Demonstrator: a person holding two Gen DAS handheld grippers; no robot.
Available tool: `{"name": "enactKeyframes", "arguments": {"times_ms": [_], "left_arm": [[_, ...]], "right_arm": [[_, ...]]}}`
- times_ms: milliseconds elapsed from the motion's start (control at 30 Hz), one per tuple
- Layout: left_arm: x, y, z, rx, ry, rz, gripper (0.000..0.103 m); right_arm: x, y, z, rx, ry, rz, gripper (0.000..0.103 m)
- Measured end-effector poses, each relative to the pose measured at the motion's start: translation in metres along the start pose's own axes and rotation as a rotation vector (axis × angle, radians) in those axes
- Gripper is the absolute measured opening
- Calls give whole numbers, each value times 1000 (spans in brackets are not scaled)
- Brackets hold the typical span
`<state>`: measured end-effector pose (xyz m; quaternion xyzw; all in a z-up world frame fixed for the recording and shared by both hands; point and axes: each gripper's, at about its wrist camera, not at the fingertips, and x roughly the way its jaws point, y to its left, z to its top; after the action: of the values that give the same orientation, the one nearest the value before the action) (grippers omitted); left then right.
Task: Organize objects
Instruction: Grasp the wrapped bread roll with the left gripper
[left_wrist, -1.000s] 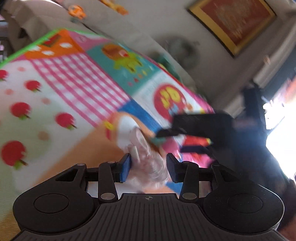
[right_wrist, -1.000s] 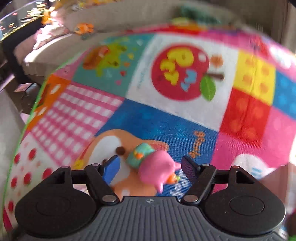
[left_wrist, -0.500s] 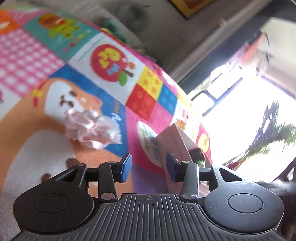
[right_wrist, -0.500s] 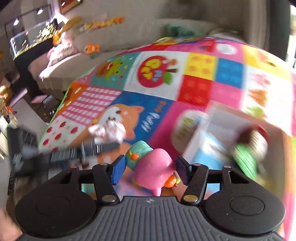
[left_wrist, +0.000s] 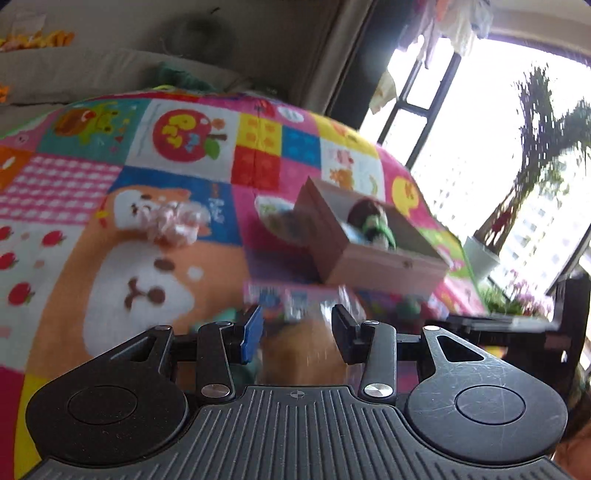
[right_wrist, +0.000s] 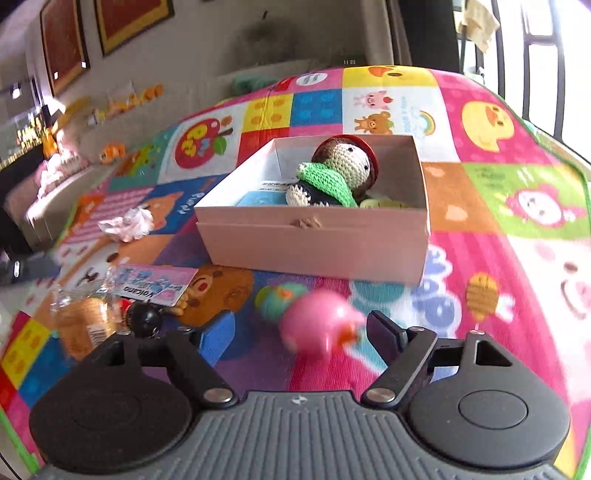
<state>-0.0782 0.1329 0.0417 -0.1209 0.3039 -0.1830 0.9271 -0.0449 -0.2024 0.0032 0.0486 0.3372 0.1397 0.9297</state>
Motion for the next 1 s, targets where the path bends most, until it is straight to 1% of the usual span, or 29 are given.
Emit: {"name": "enactKeyframes", "arguments": {"times_ms": [67, 133, 200, 233, 267, 300, 367, 433, 500, 567, 667, 700, 733, 767, 833, 900, 933, 1000], "left_arm": [[2, -6, -11, 21, 37, 23, 45], [9, -13, -18, 17, 74, 40, 45], [19, -23, -24, 25, 109, 34, 47], [23, -32, -28, 48, 129, 24, 47], [28, -42, -32, 77, 154, 3, 47], [33, -51, -36, 104, 184, -25, 47], [38, -71, -44, 170, 227, -58, 47], [39, -88, -49, 257, 257, -71, 46], [33, -102, -50, 357, 253, -63, 46], [24, -110, -46, 438, 219, -41, 46], [13, -112, -35, 497, 151, 9, 46], [13, -110, -31, 493, 139, 34, 46], [13, -105, -27, 469, 130, 61, 46], [16, -98, -22, 423, 125, 83, 46], [21, -79, -17, 290, 133, 100, 46], [28, -62, -18, 173, 148, 86, 44], [31, -57, -20, 134, 157, 70, 44], [38, -57, -27, 95, 189, 22, 45]], "right_arm": [[-6, -6, -10, 11, -18, 3, 85], [-10, -10, -19, 10, -35, -14, 87], [-13, -15, -26, 24, -47, -27, 88], [-15, -18, -29, 45, -53, -24, 88], [-17, -21, -30, 67, -66, -17, 93], [-19, -24, -31, 86, -79, -15, 100], [-19, -30, -31, 121, -91, -21, 101], [-17, -33, -31, 145, -77, -19, 102], [-17, -36, -32, 160, -76, -17, 103], [-17, -38, -32, 175, -78, -14, 103], [-17, -41, -34, 196, -75, -10, 103], [-17, -43, -34, 206, -73, -9, 103], [-17, -44, -34, 217, -73, -9, 103], [-16, -46, -34, 229, -74, -7, 103], [-17, -49, -35, 250, -78, -4, 103], [-17, -51, -35, 266, -81, -2, 103], [-17, -52, -35, 271, -82, 0, 103], [-17, -52, -35, 276, -83, 3, 103]]}}
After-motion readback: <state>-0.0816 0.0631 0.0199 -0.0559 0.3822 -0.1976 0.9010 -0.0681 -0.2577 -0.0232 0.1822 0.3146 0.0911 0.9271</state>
